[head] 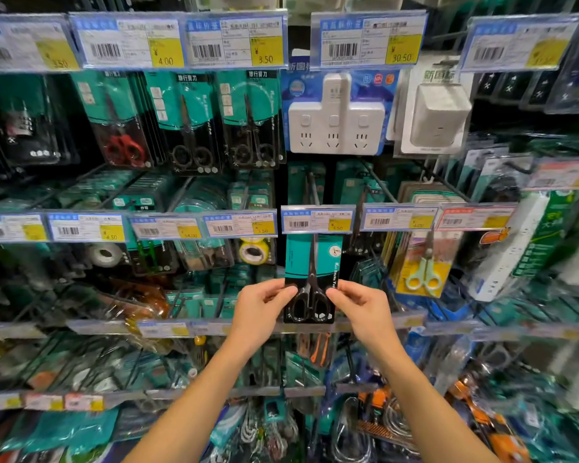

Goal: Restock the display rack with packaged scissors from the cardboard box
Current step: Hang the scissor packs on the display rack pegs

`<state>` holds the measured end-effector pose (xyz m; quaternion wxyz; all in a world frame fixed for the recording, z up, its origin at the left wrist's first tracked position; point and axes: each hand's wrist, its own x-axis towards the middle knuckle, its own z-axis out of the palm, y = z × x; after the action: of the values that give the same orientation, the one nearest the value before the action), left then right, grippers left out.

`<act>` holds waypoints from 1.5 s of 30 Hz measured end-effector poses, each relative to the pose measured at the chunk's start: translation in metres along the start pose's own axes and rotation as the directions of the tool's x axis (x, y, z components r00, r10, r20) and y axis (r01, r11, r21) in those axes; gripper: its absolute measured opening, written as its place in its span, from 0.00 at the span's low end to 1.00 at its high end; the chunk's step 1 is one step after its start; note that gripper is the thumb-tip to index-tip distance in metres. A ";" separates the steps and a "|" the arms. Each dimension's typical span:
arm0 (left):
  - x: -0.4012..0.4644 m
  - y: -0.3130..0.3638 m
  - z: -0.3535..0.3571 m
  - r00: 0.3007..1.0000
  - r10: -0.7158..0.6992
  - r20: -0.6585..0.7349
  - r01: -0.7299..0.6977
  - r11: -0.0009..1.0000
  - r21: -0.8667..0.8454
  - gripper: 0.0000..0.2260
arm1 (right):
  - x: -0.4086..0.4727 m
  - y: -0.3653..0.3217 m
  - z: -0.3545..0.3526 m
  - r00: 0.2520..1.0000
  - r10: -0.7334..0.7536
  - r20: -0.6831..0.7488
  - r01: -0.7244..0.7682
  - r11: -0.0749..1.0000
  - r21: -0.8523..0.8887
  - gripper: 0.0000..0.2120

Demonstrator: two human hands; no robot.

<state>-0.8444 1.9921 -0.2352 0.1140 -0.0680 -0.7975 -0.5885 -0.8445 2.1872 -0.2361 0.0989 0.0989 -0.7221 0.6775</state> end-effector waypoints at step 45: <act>0.106 -0.036 0.044 0.944 -0.174 -0.282 0.142 0.981 -0.131 0.15 | 0.126 0.058 0.004 0.985 -0.095 -0.147 0.067 0.980 -0.188 0.10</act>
<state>-0.9597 2.0203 -0.2527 0.1791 0.0777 -0.7417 -0.6417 -0.9818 2.1854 -0.2572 0.1908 0.0659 -0.7665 0.6096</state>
